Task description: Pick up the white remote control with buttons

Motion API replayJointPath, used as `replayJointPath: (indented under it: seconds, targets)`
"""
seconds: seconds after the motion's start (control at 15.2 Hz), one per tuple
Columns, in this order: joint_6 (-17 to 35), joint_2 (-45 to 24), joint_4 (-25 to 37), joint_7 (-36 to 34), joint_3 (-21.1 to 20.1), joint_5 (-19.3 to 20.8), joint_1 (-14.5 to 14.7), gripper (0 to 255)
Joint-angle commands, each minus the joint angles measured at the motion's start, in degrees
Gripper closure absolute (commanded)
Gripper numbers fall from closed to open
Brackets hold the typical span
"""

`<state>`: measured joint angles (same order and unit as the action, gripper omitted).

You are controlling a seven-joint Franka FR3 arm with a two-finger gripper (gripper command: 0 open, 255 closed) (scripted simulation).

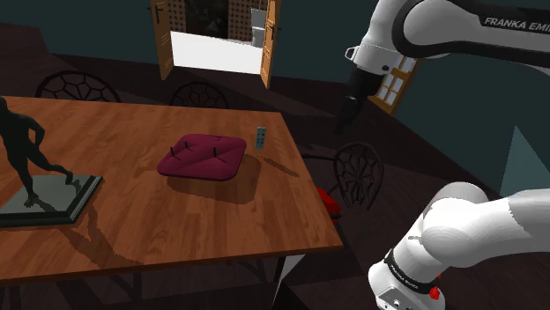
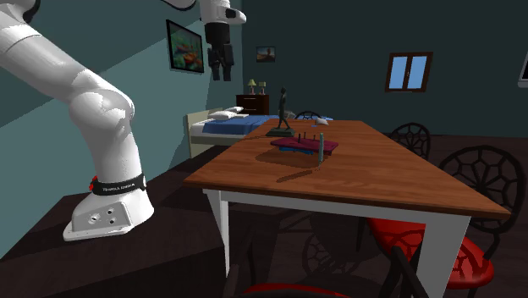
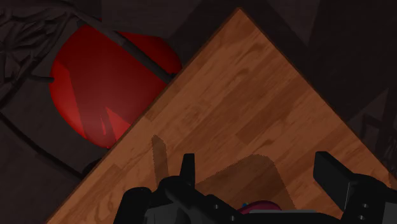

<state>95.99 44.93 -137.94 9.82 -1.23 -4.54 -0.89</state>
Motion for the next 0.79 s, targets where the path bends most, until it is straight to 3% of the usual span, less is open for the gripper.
replayJointPath:
  seconds: [0.0,0.73]
  targets:
    - [0.0,0.0,0.0,0.0,0.0,0.0,0.0,0]
    - [15.8,-22.0,6.6,17.7,6.5,3.0,1.8,0]
